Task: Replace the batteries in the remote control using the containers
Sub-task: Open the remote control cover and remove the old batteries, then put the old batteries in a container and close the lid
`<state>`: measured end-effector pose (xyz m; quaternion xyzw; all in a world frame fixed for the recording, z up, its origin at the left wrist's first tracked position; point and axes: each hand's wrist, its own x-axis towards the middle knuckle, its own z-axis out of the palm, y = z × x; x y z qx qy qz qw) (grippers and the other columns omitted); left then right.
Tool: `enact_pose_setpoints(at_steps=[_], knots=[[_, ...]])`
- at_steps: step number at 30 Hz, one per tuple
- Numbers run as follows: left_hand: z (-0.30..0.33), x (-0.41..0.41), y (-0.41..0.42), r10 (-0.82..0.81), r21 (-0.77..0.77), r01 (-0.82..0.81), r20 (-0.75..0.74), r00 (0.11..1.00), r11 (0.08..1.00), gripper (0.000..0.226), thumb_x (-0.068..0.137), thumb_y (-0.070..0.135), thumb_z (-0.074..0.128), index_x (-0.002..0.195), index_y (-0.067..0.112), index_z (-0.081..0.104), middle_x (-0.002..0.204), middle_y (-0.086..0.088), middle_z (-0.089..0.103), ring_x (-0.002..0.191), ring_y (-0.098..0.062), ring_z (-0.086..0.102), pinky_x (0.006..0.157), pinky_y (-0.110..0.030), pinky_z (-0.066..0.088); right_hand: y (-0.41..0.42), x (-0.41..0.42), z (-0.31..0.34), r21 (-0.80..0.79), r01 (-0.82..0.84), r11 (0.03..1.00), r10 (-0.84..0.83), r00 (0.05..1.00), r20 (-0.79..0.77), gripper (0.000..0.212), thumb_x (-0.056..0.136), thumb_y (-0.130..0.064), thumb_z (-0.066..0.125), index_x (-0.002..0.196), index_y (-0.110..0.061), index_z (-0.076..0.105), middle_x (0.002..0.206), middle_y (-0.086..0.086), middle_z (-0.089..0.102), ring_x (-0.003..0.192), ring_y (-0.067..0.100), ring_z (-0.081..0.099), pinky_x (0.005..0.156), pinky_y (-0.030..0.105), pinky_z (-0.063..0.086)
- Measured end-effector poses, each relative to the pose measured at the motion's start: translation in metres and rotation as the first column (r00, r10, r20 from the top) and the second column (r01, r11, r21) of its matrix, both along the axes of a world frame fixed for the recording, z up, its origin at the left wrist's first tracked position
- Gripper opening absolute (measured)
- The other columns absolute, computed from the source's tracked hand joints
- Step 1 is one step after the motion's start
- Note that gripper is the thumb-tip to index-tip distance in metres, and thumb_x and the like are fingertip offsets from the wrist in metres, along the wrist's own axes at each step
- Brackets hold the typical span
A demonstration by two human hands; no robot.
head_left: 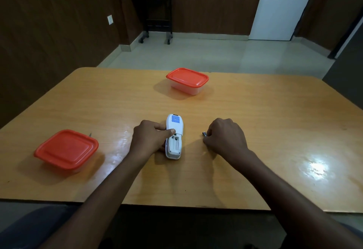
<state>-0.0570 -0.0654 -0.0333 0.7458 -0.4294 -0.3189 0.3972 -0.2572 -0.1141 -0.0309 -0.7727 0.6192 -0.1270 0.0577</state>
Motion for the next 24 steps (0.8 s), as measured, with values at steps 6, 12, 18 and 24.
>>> enact_pose_setpoints(at_steps=[6, 12, 18, 24], knots=[[0.004, 0.005, 0.003, 0.014, 0.004, -0.014, 0.029, 0.999, 1.000, 0.017, 0.080, 0.033, 0.081, 0.084, 0.017, 0.078, 0.064, -0.005, 0.075, 0.052, -0.020, 0.072, 0.066, -0.043, 0.065, 0.000, -0.001, 0.006, -0.010, 0.013, 1.000, -0.013, 0.999, 0.052, 0.015, 0.081, -0.028, 0.072, 0.085, -0.015, 0.078, 0.081, 0.002, 0.074, 0.071, 0.021, 0.068, 0.062, 0.033, 0.059], [0.023, 0.013, 0.002, 0.031, -0.136, -0.030, 0.001, 1.000, 0.990, 0.020, 0.087, 0.037, 0.074, 0.085, 0.017, 0.076, 0.071, -0.002, 0.075, 0.058, -0.021, 0.073, 0.059, -0.035, 0.064, -0.011, 0.007, 0.014, -0.094, -0.031, 0.995, 0.047, 0.983, 0.178, 0.025, 0.085, -0.036, 0.072, 0.096, -0.015, 0.080, 0.089, 0.001, 0.077, 0.079, 0.015, 0.069, 0.070, 0.033, 0.059], [0.029, 0.013, -0.003, 0.006, -0.176, -0.005, 0.000, 1.000, 0.984, 0.018, 0.090, 0.034, 0.072, 0.083, 0.017, 0.076, 0.070, -0.001, 0.074, 0.060, -0.021, 0.072, 0.055, -0.033, 0.063, -0.083, 0.039, 0.013, -0.281, -0.108, 0.954, 0.151, 0.979, 0.136, 0.031, 0.087, -0.023, 0.070, 0.113, -0.008, 0.074, 0.107, 0.009, 0.074, 0.090, 0.023, 0.067, 0.074, 0.035, 0.058], [0.025, 0.014, -0.011, -0.006, -0.193, 0.007, 0.008, 1.000, 0.981, 0.018, 0.090, 0.035, 0.071, 0.082, 0.020, 0.076, 0.070, -0.002, 0.074, 0.055, -0.016, 0.070, 0.054, -0.032, 0.062, -0.145, 0.071, 0.012, -0.320, -0.120, 0.940, 0.116, 0.993, -0.034, 0.025, 0.084, -0.003, 0.059, 0.106, 0.000, 0.071, 0.104, 0.017, 0.069, 0.100, 0.035, 0.061, 0.073, 0.042, 0.055]])
